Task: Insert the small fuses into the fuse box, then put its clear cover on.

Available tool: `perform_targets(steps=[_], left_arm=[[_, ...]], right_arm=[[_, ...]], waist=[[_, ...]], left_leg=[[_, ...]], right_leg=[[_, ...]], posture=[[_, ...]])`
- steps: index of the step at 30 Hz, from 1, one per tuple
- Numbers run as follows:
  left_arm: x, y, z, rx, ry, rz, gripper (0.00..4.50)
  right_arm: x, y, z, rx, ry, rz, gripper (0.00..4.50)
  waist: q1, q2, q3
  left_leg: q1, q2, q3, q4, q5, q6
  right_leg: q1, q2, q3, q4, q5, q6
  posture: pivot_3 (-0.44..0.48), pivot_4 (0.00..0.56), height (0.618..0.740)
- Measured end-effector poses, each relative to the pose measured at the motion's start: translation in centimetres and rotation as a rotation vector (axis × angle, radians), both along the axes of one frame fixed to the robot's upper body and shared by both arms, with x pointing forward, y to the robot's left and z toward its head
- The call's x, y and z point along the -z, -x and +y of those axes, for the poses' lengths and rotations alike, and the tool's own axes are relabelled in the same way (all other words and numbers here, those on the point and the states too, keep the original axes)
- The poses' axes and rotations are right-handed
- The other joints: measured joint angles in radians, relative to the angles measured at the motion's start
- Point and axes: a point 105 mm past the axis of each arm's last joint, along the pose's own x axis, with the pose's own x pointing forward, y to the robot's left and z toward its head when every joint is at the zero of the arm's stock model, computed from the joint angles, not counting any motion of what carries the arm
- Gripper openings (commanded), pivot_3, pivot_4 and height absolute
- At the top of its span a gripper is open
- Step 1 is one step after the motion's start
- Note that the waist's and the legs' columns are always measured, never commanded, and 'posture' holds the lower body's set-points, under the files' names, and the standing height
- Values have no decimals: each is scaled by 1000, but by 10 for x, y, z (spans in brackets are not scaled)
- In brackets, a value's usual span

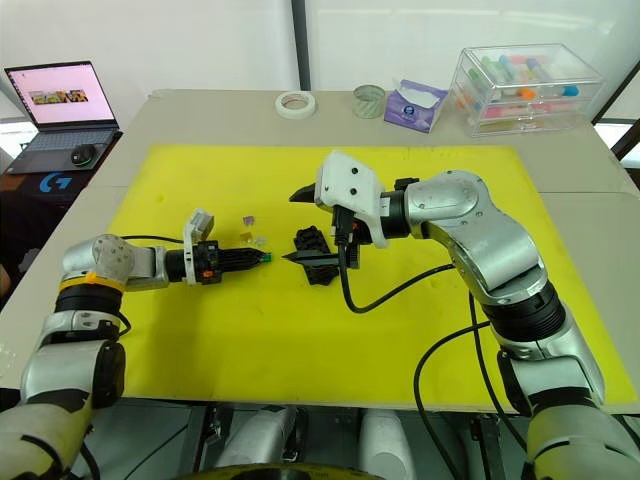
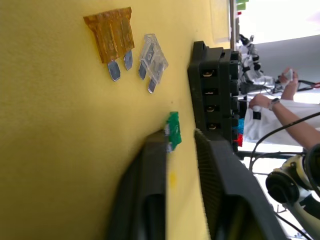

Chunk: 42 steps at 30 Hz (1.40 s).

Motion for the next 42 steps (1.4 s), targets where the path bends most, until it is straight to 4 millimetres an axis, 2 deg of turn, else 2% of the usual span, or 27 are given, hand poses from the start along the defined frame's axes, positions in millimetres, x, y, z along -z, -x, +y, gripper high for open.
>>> perform_targets(steps=[15, 24, 30, 34, 39, 42], left_arm=[[5, -1, 0, -14, -31, -8, 60], [-8, 7, 3, -18, 21, -4, 60], [-27, 38, -7, 28, 143, -106, 60], [-55, 50, -10, 12, 230, -263, 60], [-89, 75, -26, 1, 271, -538, 60], [-104, 83, -29, 8, 271, -628, 60]], right_arm=[[0, 0, 0, 0, 0, 0, 4500], [0, 0, 0, 1, 1, 1, 4500], [-8, -3, -10, 49, -64, 59, 4500], [-11, -4, -16, 94, -146, 167, 4500], [-15, 0, -29, 134, -292, 425, 4500], [-15, 5, -35, 126, -344, 573, 4500]], waist=[[-1, 2, -6], [-6, 1, -5], [-3, 0, -4], [1, -1, -4], [3, -1, -4], [2, -1, -4]], left_leg=[[1, 0, 0, 0, 0, 0], [0, 0, 0, -1, 0, 0], [-2, 0, 0, -1, 0, 0], [-1, 0, 0, 0, 0, 0], [-1, 1, -1, -1, 0, 0], [-1, 1, -1, -1, 0, 0]], right_leg=[[1, 0, 0, 0, 0, 0], [-1, 0, 1, 0, 0, 0], [-3, 0, 1, -1, 0, 0], [-1, 0, 1, -2, 0, 0], [0, 0, 1, -4, 0, 0], [1, 0, 1, -3, 0, 0]], posture=[[0, 150, 740], [0, 150, 740], [0, 150, 740], [0, 150, 740], [0, 150, 740], [0, 150, 740]])
